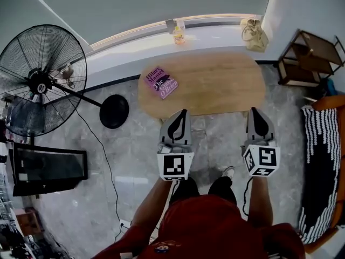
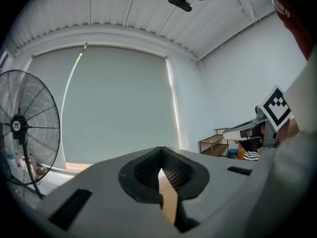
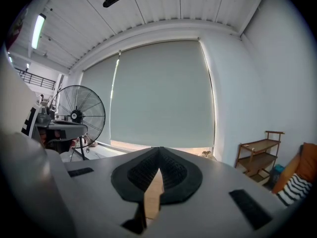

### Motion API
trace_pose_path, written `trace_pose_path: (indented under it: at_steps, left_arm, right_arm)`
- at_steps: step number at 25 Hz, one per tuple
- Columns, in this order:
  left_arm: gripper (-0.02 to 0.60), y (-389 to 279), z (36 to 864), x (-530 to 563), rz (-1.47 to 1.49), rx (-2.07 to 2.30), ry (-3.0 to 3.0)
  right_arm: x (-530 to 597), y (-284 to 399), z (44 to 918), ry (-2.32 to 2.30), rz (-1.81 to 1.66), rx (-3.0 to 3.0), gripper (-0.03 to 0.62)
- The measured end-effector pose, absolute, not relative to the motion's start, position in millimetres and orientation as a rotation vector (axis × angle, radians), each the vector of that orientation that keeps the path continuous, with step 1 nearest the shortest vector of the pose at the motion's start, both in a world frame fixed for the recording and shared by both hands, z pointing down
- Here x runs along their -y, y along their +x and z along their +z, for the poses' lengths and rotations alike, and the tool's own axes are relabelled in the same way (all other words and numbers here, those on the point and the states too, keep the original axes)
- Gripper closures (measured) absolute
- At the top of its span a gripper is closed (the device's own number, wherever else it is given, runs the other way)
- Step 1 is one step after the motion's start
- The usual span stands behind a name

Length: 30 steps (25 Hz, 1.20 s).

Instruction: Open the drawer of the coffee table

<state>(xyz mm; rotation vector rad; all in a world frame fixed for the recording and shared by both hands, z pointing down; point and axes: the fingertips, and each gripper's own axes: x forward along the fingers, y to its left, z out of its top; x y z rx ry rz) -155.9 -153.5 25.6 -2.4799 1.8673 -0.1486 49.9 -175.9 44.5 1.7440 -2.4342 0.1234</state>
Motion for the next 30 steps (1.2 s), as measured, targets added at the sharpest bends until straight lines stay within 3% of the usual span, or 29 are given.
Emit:
trace_pose_path:
  at_steps: [13,30]
  left_arm:
    - [0.575,-139.5,147.4,166.4,-0.135,-1.832,-2.576]
    - [0.575,-125.7,423.6,205.8,-0.095,-1.853,-2.574]
  right_arm:
    - [176.1,46.1,168.2,1.704,0.219,2.370,0.597]
    - [217.8,69.6,441.3,1.744,0.167,2.329,0.597]
